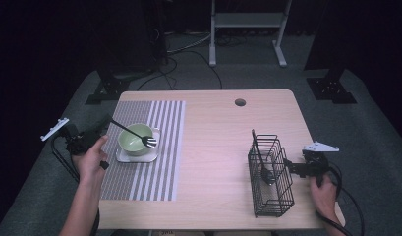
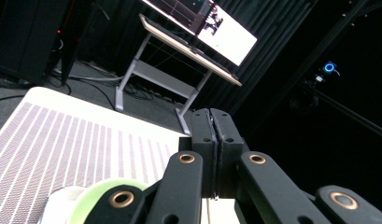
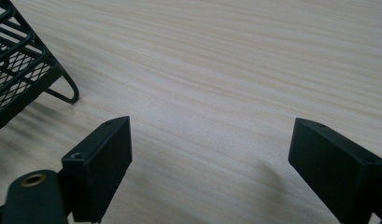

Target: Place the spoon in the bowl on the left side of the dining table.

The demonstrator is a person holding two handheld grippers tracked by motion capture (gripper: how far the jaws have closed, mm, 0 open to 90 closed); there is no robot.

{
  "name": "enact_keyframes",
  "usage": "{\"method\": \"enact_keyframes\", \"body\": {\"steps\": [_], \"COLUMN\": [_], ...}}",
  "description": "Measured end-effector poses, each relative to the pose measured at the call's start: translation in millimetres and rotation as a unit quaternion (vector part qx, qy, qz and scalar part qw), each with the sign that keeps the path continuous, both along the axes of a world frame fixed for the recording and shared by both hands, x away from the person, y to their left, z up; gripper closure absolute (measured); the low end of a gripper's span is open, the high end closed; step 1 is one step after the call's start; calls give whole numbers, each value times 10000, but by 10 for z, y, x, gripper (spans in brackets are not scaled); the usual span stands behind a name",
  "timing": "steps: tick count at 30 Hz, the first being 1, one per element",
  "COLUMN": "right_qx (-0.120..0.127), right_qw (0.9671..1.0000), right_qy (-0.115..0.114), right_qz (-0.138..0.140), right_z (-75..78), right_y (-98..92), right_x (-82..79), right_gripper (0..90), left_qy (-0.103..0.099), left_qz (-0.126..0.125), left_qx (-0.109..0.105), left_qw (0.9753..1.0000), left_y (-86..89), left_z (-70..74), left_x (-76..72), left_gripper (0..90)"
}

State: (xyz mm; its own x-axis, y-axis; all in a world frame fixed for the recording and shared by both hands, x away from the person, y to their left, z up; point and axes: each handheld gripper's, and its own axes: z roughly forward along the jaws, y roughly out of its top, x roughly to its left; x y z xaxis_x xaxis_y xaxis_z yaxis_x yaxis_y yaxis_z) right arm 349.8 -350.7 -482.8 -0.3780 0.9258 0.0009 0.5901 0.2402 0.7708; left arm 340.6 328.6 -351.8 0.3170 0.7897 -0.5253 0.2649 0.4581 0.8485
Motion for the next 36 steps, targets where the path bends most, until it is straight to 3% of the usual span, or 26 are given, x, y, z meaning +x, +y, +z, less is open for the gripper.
{"method": "enact_keyframes", "body": {"steps": [36], "right_qx": [-28], "right_qw": [10000], "right_qy": [1], "right_qz": [34], "right_z": [1], "right_y": [9], "right_x": [0], "right_gripper": [124], "left_qy": [181], "left_qz": [611], "left_qx": [-125], "left_qw": [9979], "left_y": [299], "left_z": [-109], "left_x": [38], "left_gripper": [898]}}
